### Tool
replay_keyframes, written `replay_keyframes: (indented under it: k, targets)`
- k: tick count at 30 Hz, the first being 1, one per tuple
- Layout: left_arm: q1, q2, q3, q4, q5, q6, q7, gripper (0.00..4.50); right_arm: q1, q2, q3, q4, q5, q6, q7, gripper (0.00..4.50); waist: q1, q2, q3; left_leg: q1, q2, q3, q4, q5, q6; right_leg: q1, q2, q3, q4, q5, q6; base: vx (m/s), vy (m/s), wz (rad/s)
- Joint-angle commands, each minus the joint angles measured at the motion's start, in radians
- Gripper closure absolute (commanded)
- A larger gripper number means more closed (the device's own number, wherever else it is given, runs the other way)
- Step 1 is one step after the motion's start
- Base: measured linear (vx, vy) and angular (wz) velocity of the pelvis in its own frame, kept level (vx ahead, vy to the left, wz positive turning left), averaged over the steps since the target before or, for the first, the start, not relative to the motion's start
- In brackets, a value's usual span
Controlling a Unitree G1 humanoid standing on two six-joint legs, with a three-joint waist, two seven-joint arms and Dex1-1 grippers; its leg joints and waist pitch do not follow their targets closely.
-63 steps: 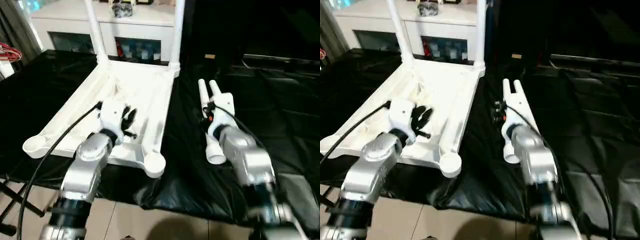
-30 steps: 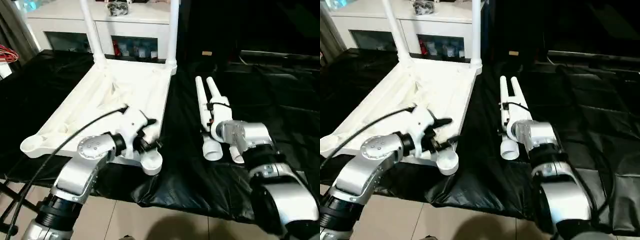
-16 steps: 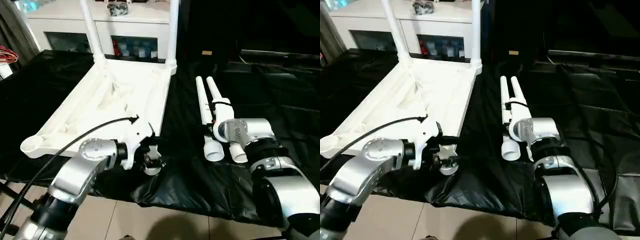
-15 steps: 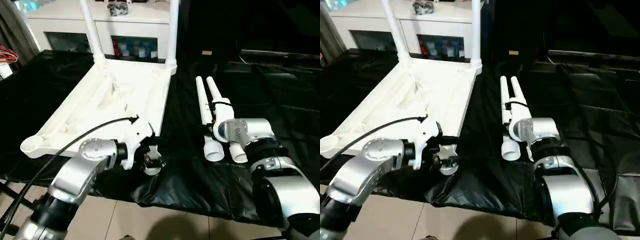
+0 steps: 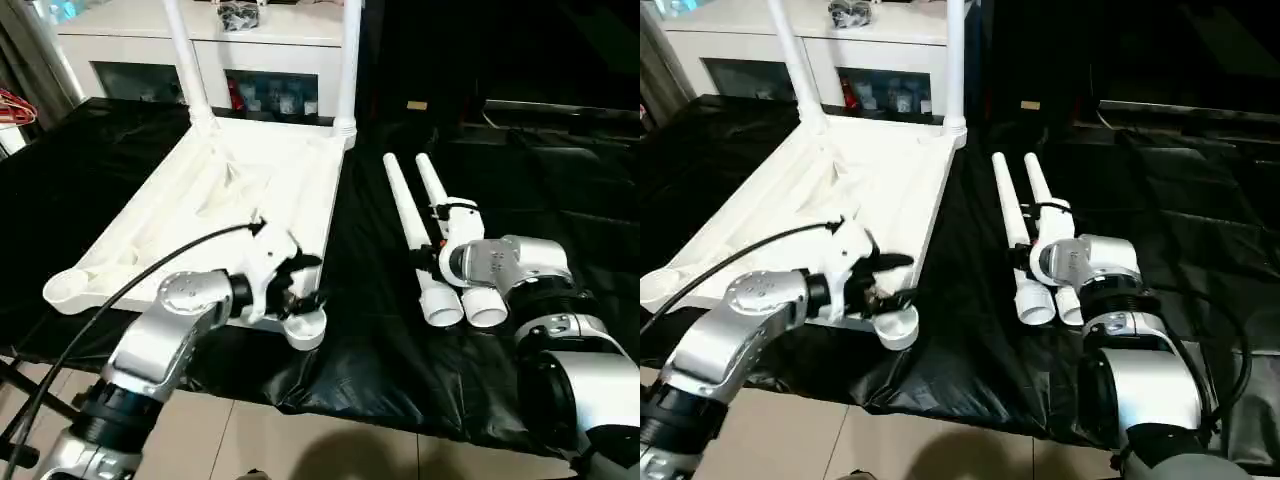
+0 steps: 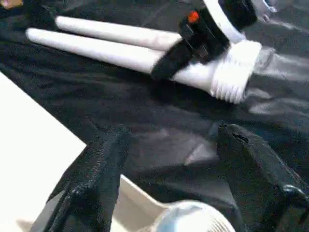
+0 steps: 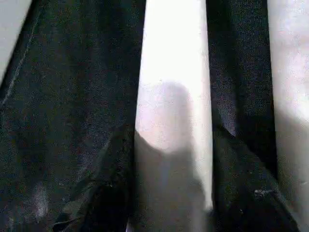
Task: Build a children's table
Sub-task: Pick table leg
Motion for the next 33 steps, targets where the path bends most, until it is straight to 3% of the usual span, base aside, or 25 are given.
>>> replay_keyframes:
  k: [1,4,7,10,11,12,13,16,17,18,19,21,25,28,29,30,33]
  targets:
    - [-0.058,-0.03,0.047,0.023,-0.003,0.02,0.077,1.15,0.031,0.003,-0.036,-0.036,0.044,0.016,0.026,2.66,0.005,-0.01,-0.065,0.022,0.055,-0.016,-0.074,-0.114,-0.025,0.042,-0.09,0.054,-0.071,0.014,-0.237,0.0,0.0,0.0]
    - [-0.121,-0.117,0.114,0.057,-0.051,0.097,0.181,0.99,0.063,0.011,-0.09,-0.124,0.116,0.011,0.085,2.66,0.013,-0.009,-0.071,0.021,0.055,-0.018,-0.069,-0.079,-0.009,0.048,-0.092,0.054,-0.066,0.085,-0.239,0.0,0.0,0.0]
    - [-0.179,-0.209,0.207,0.091,-0.179,0.241,0.231,0.82,0.13,0.044,-0.185,-0.265,0.237,-0.058,0.162,2.66,0.022,-0.014,-0.074,0.016,0.055,-0.015,-0.062,-0.047,0.025,0.05,-0.096,0.054,-0.061,0.151,-0.258,0.0,0.0,0.0]
    - [-0.226,-0.284,0.26,0.127,-0.257,0.295,0.275,0.63,0.268,0.084,-0.191,-0.501,0.332,-0.13,0.302,2.66,0.031,-0.017,-0.076,0.013,0.055,-0.015,-0.057,-0.019,0.077,0.048,-0.094,0.052,-0.06,0.179,-0.254,0.0,0.0,0.0]
    - [-0.244,-0.316,0.287,0.147,-0.289,0.309,0.296,0.35,0.318,0.097,-0.193,-0.581,0.364,-0.138,0.336,2.67,0.035,-0.019,-0.074,0.011,0.056,-0.015,-0.057,-0.018,0.091,0.048,-0.094,0.051,-0.063,0.173,-0.246,0.0,0.0,0.0]
    - [-0.245,-0.317,0.288,0.147,-0.29,0.31,0.297,0.35,0.319,0.098,-0.194,-0.583,0.365,-0.138,0.337,2.67,0.04,-0.019,-0.075,0.013,0.058,-0.018,-0.057,-0.02,0.101,0.047,-0.096,0.051,-0.065,0.158,-0.244,0.0,0.0,0.0]
    - [-0.262,-0.344,0.308,0.16,-0.319,0.332,0.305,0.32,0.358,0.11,-0.203,-0.646,0.4,-0.13,0.36,2.67,0.038,-0.021,-0.073,0.01,0.057,-0.02,-0.06,-0.019,0.102,0.049,-0.095,0.049,-0.066,0.143,-0.245,0.0,0.0,0.0]
    - [-0.292,-0.383,0.332,0.176,-0.346,0.38,0.319,0.0,0.421,0.135,-0.217,-0.755,0.473,-0.092,0.395,2.67,0.047,-0.013,-0.068,0.015,0.06,-0.019,-0.063,-0.064,0.086,0.042,-0.096,0.051,-0.081,0.034,-0.238,0.0,0.0,0.0]
    - [-0.302,-0.392,0.338,0.181,-0.353,0.393,0.327,0.0,0.443,0.143,-0.215,-0.793,0.495,-0.084,0.404,2.67,0.047,-0.003,-0.068,0.015,0.061,-0.021,-0.063,-0.072,0.079,0.041,-0.096,0.052,-0.079,0.022,-0.239,0.0,0.0,0.0]
    - [-0.326,-0.426,0.373,0.19,-0.415,0.419,0.337,0.0,0.497,0.154,-0.181,-0.877,0.525,-0.086,0.435,2.67,0.047,-0.011,-0.065,0.014,0.06,-0.021,-0.067,-0.086,0.072,0.042,-0.095,0.051,-0.086,-0.006,-0.228,0.0,0.0,0.0]
    - [-0.326,-0.426,0.373,0.19,-0.415,0.419,0.337,0.0,0.497,0.154,-0.181,-0.877,0.525,-0.086,0.435,2.67,0.05,0.0,-0.065,0.014,0.06,-0.023,-0.067,-0.093,0.065,0.042,-0.097,0.051,-0.086,-0.014,-0.226,0.0,0.0,0.0]
    - [-0.342,-0.443,0.39,0.195,-0.452,0.439,0.343,0.0,0.526,0.161,-0.15,-0.917,0.531,-0.106,0.459,2.67,0.05,-0.006,-0.065,0.011,0.06,-0.025,-0.069,-0.087,0.056,0.043,-0.096,0.051,-0.087,-0.013,-0.22,0.0,0.0,0.0]
    - [-0.351,-0.452,0.387,0.21,-0.453,0.444,0.343,0.0,0.552,0.149,-0.08,-0.965,0.519,-0.097,0.496,2.67,0.047,-0.007,-0.062,0.008,0.057,-0.025,-0.072,-0.095,0.044,0.045,-0.096,0.052,-0.096,-0.053,-0.191,0.0,0.0,0.0]
    - [-0.356,-0.458,0.397,0.211,-0.453,0.452,0.349,0.0,0.561,0.141,-0.043,-0.975,0.495,-0.097,0.499,2.67,0.048,-0.008,-0.064,0.008,0.057,-0.026,-0.071,-0.071,0.047,0.043,-0.095,0.051,-0.092,-0.03,-0.181,0.0,0.0,0.0]
    - [-0.356,-0.458,0.399,0.211,-0.452,0.451,0.353,0.0,0.56,0.139,-0.033,-0.973,0.484,-0.103,0.497,2.67,0.047,-0.007,-0.065,0.008,0.057,-0.026,-0.07,-0.062,0.049,0.043,-0.095,0.051,-0.091,-0.015,-0.183,0.0,0.0,0.0]
    - [-0.357,-0.458,0.406,0.215,-0.451,0.448,0.365,0.0,0.555,0.137,-0.007,-0.967,0.456,-0.12,0.489,2.67,0.046,-0.016,-0.066,0.008,0.058,-0.025,-0.07,-0.052,0.052,0.044,-0.096,0.051,-0.09,0.002,-0.189,0.0,0.0,0.0]
    - [-0.364,-0.455,0.419,0.225,-0.449,0.441,0.408,0.18,0.537,0.125,0.056,-0.96,0.385,-0.151,0.453,2.67,0.046,-0.01,-0.066,0.009,0.059,-0.026,-0.069,-0.046,0.046,0.042,-0.095,0.049,-0.087,0.011,-0.19,0.0,0.0,0.0]
